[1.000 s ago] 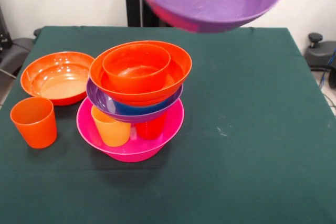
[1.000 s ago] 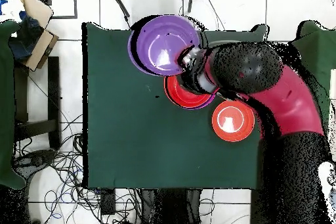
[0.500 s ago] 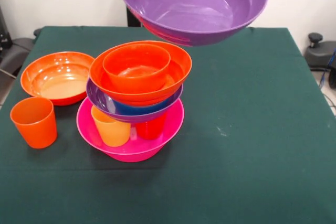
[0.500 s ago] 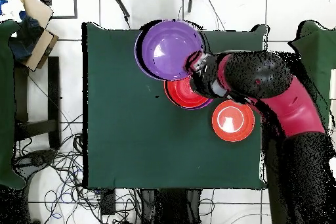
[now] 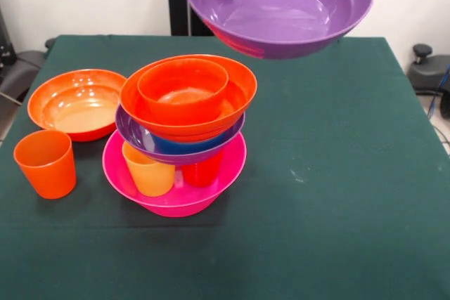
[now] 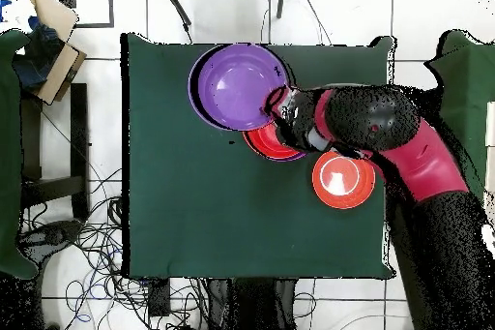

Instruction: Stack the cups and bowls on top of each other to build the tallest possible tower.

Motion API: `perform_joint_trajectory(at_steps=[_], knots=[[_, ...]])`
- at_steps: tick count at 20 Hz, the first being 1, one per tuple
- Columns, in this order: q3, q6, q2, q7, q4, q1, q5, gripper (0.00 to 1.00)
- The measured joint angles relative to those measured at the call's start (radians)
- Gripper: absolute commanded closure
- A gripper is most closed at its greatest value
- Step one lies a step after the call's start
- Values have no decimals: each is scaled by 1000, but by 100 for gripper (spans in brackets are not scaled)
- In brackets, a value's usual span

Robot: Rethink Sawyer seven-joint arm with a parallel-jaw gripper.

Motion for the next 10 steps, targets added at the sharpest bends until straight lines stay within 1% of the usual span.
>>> perform_joint_trajectory(at_steps=[4,5,7,8,10], knots=[[70,-16,6,0,43,-60,-25,100],[106,-34,16,0,62,-94,-45,100],[122,-44,23,0,69,-111,-58,100],[151,-65,44,0,82,-144,-89,100],[168,-78,58,0,90,-164,-113,100]])
